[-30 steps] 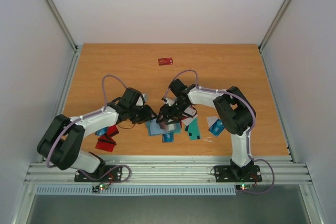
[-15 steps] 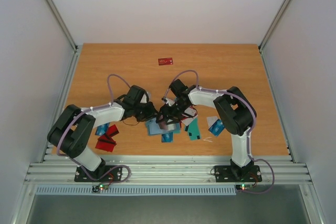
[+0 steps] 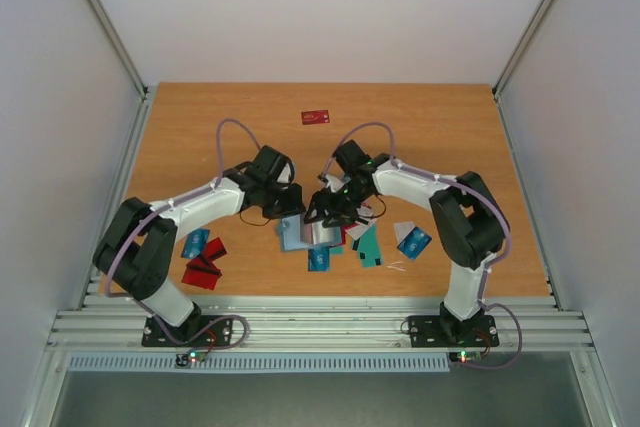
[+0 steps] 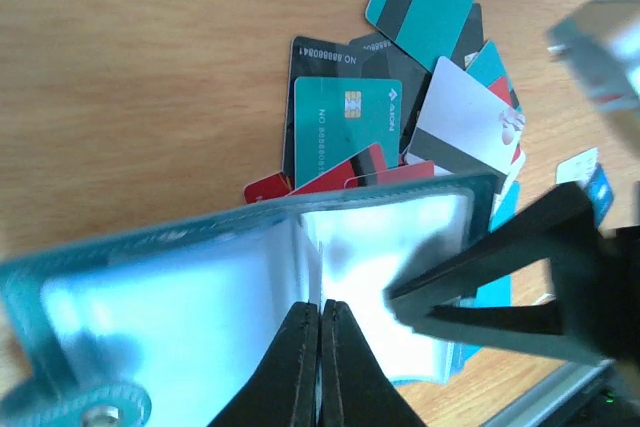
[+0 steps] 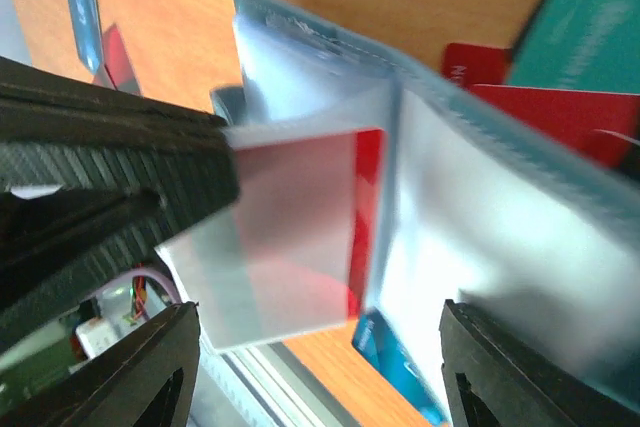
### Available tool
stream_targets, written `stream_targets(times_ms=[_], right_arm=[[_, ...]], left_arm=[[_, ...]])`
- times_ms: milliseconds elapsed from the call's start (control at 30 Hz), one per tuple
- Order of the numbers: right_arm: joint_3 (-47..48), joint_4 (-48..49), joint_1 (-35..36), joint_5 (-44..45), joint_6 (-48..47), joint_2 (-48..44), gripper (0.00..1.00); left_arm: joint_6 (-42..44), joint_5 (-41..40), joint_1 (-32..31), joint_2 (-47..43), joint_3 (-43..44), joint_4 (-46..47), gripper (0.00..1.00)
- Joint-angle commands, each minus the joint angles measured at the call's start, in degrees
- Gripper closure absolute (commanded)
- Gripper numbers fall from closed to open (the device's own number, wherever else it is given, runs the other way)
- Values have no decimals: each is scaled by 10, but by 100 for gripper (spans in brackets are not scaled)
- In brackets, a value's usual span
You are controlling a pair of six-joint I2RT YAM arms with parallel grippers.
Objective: Put the credit cards into the card holder
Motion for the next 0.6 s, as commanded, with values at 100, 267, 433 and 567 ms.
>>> stream_targets(times_ms=[100, 267, 433, 567], right_arm=[[-19, -86, -29, 88, -10, -79, 33], [-33, -119, -55, 121, 1, -118, 32], [-50, -146, -90, 138, 5, -154, 32], [-63, -154, -107, 135, 5, -171, 32]], left_arm=[[101, -99, -31, 53, 137, -244, 98], [118, -179, -63, 105, 221, -333, 97], [119, -246, -95, 164, 296, -397, 95], [105, -308, -119, 215, 361, -457, 94]])
